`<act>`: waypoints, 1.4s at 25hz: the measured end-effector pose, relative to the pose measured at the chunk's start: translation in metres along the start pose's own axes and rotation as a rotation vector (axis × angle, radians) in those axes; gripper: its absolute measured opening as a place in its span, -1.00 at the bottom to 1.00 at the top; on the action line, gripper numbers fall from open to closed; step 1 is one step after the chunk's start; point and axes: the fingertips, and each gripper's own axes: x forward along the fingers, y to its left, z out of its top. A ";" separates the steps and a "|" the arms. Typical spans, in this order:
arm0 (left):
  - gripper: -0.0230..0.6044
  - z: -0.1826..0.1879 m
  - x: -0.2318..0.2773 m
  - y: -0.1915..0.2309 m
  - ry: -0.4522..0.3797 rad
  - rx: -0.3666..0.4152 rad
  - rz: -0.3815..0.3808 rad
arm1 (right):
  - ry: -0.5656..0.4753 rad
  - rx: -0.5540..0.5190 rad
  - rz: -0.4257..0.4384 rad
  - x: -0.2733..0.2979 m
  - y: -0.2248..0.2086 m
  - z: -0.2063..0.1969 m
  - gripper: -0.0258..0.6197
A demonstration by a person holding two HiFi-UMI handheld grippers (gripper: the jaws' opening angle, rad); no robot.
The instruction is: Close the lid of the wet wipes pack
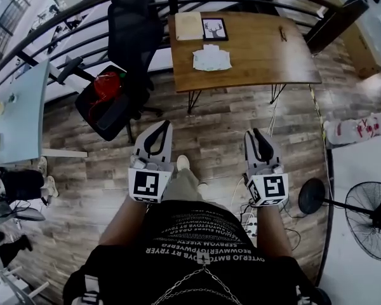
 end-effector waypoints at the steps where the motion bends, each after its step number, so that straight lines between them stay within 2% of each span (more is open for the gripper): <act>1: -0.84 0.002 0.005 0.004 -0.003 -0.002 -0.001 | -0.002 -0.002 0.007 0.007 0.001 0.003 -0.66; 9: -0.84 0.003 0.052 0.037 0.009 -0.009 -0.013 | 0.012 -0.003 0.014 0.062 -0.006 0.013 -0.66; 19: -0.84 0.026 0.112 0.069 -0.032 -0.005 -0.038 | 0.001 -0.024 0.002 0.116 -0.026 0.039 -0.66; 35: -0.84 0.035 0.152 0.095 -0.066 0.002 -0.128 | -0.013 -0.035 -0.035 0.165 -0.021 0.057 -0.66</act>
